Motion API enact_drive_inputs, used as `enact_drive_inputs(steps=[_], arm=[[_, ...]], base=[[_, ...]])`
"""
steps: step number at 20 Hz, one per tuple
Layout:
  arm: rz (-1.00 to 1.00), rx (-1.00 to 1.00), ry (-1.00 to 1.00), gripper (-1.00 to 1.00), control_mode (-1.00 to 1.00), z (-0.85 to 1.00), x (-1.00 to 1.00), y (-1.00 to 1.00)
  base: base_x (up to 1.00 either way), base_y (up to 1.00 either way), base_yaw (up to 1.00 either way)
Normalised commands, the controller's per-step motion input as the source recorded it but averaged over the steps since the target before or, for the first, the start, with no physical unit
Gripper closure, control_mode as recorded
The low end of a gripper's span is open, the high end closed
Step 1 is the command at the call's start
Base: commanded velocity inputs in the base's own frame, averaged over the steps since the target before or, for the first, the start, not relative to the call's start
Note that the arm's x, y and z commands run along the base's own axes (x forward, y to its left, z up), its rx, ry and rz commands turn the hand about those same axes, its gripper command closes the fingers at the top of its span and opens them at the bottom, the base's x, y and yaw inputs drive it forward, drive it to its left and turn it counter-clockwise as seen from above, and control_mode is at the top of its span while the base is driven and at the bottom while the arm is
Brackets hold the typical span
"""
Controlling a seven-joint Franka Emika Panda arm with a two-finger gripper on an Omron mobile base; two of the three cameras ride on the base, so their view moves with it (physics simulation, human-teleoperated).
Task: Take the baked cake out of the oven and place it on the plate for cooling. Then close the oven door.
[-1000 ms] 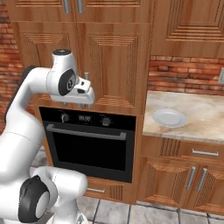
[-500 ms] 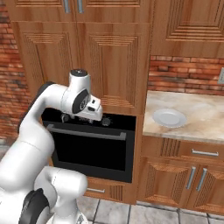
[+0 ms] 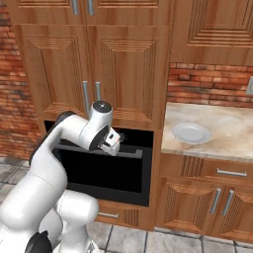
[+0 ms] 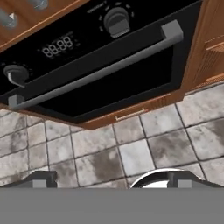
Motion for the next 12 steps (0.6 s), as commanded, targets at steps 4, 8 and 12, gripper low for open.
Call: enact_drive_inputs(steps=[4, 8, 12], arm=[[-0.30, 0.16, -0.04, -1.00, -1.00, -0.45, 0.04, -0.07], [-0.25, 0.21, -0.06, -1.00, -1.00, -0.46, 0.00, -0.36], [-0.23, 0.22, -0.07, -1.00, -1.00, -0.48, 0.01, -0.46]], base=[[0.00, 0.00, 0.00], [0.00, 0.00, 0.00], [0.00, 0.00, 0.00]])
